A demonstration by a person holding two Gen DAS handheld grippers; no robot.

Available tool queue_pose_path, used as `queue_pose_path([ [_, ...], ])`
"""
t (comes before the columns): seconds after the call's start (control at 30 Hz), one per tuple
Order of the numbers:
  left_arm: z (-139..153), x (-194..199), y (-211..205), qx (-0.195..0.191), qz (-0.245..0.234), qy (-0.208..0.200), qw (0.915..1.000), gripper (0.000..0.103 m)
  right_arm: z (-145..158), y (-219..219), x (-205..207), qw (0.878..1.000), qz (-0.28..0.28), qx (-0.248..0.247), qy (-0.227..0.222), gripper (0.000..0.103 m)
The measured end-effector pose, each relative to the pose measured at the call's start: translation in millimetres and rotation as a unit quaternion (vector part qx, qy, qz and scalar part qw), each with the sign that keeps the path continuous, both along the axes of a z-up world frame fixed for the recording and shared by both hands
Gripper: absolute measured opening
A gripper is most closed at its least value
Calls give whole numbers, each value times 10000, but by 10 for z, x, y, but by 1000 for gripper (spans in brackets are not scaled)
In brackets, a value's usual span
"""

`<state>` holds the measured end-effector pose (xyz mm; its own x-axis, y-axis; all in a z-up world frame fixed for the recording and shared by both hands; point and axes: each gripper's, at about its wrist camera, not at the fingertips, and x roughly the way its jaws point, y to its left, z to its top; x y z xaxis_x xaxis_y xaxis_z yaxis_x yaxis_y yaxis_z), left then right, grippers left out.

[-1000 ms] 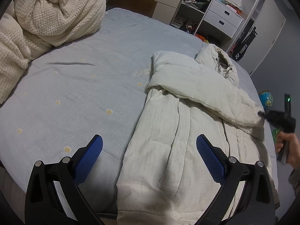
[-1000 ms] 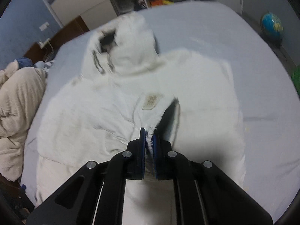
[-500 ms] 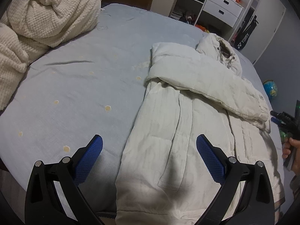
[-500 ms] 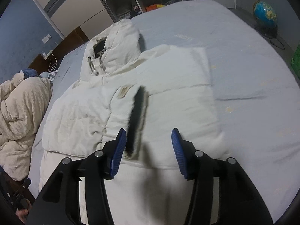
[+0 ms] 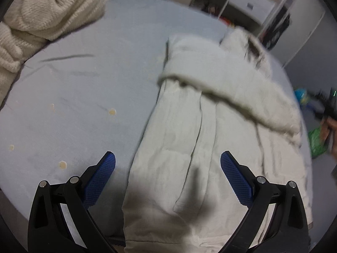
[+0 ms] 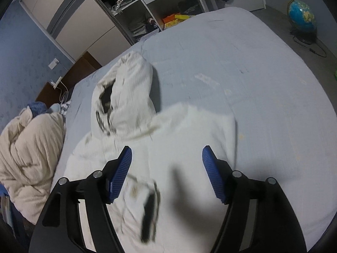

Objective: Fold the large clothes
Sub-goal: 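Open the right gripper and withdraw it from the sleeve, then grasp the white coat's hood with the right gripper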

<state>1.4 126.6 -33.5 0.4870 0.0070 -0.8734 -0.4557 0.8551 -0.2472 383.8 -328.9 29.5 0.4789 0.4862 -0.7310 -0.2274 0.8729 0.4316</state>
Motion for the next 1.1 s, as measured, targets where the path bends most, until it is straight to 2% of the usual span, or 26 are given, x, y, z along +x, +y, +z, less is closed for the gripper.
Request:
queue_pose_path([
  [0.07,10,93,-15,45,-76,71,9999,96,23,81,219,10000,66,17,47,66],
  [0.13,58,217,-36,58,-167,-51,9998,96,35,163,403,9999,157,17,60,67],
  [0.3,103,765,-87,63,-332,-123,9994,96,-24,413,904,9995,297,93,114,68],
  [0.47,-95,1200,-184,270,-411,-443,9978,96,-236,708,1401,9982,333,414,292,68],
  [0.6,-314,1209,-194,335,-258,-788,9960,96,-396,953,1771,9969,267,649,355,68],
  [0.63,-353,1189,-223,454,-331,-866,9947,96,-431,1025,1872,9966,246,708,355,68],
  [0.73,-359,1216,-265,487,-531,-1000,9924,96,-543,1213,2124,9947,221,917,398,68],
  [1.0,-476,1292,-274,442,-593,-966,9926,96,-848,1655,2674,9901,358,1220,588,68],
  [1.1,-514,1300,-265,415,-578,-959,9928,96,-995,1794,2831,9894,442,1169,739,68],
])
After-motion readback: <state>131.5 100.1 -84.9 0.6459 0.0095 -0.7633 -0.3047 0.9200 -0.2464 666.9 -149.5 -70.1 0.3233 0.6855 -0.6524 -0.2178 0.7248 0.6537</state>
